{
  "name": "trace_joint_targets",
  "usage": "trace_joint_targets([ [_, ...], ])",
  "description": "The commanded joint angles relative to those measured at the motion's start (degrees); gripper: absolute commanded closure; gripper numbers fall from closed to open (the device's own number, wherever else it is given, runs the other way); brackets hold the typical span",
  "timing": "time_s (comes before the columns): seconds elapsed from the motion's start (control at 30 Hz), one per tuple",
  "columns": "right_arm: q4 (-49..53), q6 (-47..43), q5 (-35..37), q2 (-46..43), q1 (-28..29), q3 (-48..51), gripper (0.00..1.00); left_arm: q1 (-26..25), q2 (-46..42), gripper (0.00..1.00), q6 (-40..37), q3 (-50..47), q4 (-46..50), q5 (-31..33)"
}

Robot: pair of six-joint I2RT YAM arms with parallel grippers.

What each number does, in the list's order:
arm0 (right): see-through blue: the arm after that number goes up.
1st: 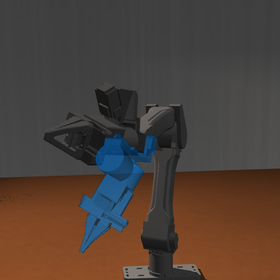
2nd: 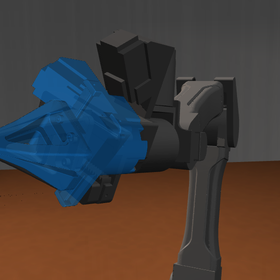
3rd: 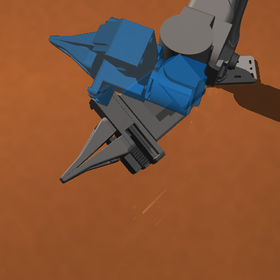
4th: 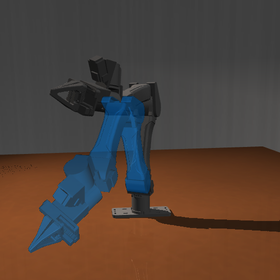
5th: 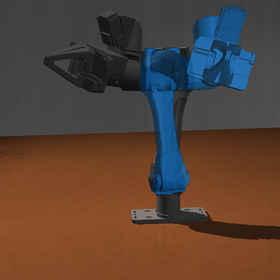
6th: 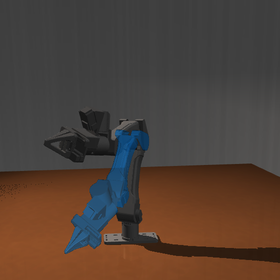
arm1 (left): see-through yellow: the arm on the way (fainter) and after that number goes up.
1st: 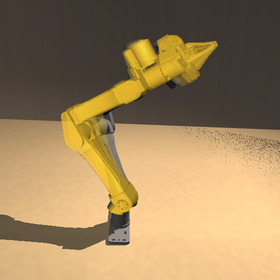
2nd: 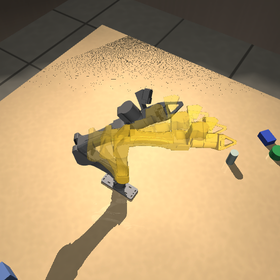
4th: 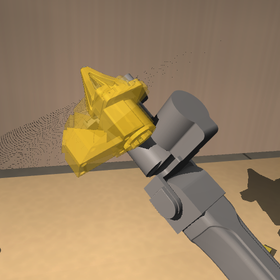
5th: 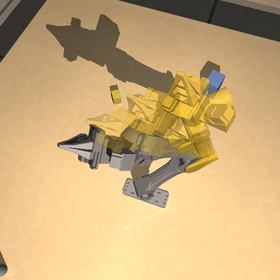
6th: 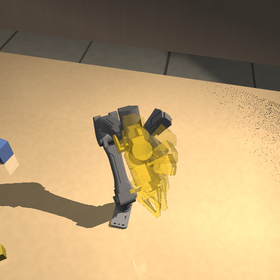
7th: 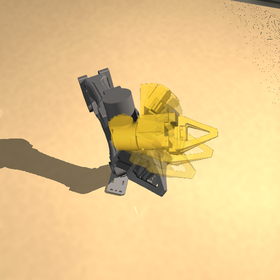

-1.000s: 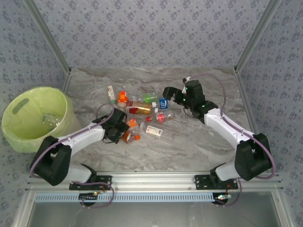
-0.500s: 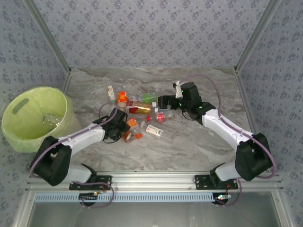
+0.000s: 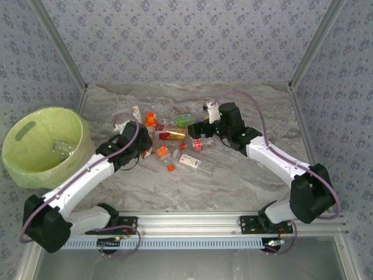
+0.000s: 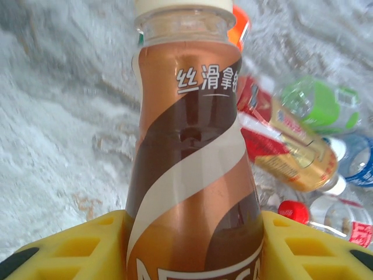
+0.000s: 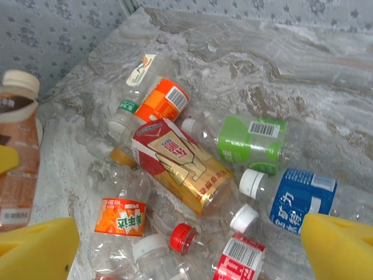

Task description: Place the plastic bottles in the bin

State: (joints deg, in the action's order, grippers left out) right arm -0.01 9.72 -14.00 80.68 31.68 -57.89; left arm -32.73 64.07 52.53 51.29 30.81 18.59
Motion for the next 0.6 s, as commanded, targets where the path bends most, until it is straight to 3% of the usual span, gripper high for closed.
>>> trace_joint_targets([
  [0.0,-3.73,-2.11,-0.32,-1.05,1.14,0.96,0.00,0.45,-2.75,0.53,-5.86,3.97,1.67,5.47],
  [0.33,-6.67,-0.24,5.31,-2.59,2.76,1.38,0.00,2.26,-4.16,0.52,-14.78,11.56,-4.75,10.05],
  [0.4,-6.32,1.50,7.42,-2.64,2.69,0.67,0.00,3.52,-4.73,0.52,-15.76,12.71,-5.95,8.38],
  [0.57,-6.19,3.51,7.85,-2.55,2.68,-0.73,0.00,4.87,-6.42,0.53,-20.75,19.10,-3.06,9.27],
])
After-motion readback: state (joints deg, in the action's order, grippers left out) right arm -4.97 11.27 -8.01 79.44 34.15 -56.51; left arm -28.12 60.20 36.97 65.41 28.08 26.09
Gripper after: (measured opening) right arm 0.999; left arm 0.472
